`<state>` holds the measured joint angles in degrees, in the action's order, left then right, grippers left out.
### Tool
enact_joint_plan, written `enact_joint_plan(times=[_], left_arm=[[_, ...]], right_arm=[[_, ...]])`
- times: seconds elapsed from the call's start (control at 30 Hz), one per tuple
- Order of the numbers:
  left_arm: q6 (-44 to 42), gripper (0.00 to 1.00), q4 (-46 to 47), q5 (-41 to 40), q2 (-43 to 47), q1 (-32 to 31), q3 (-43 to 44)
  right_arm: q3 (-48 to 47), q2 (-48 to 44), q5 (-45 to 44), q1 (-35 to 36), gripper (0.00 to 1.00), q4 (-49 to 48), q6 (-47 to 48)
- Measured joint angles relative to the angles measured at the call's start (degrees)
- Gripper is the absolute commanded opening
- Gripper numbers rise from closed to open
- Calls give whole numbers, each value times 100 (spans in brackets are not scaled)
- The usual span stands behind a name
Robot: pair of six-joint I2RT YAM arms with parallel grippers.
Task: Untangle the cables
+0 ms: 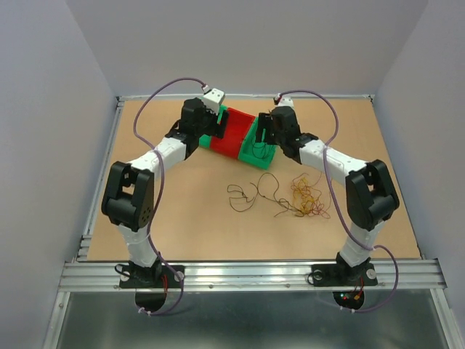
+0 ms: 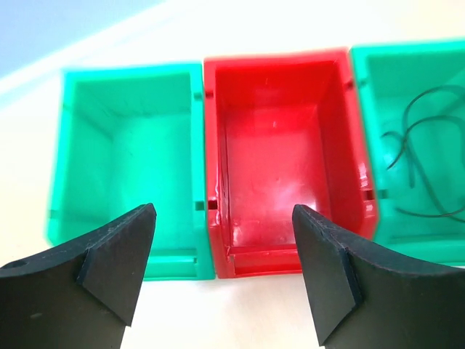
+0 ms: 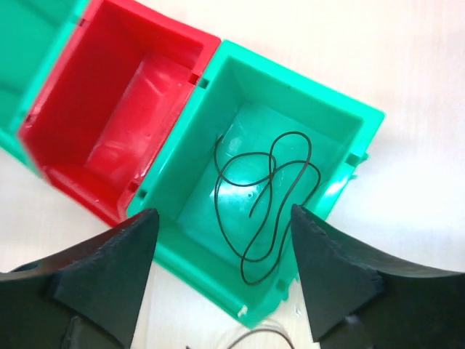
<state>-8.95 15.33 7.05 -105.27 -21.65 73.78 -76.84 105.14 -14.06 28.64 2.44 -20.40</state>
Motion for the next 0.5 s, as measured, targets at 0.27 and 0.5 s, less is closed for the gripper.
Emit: enact_joint_plan(times=[0.27,0.5], left_arm=[[-623,88,-380,173,1300,-619,-81],[-1340,94,-1419,472,1445,-1722,-444]], right_arm=[[527,-815,-46,0,96,-313,7],[1300,-1674,-608,0,100,-330,-39]])
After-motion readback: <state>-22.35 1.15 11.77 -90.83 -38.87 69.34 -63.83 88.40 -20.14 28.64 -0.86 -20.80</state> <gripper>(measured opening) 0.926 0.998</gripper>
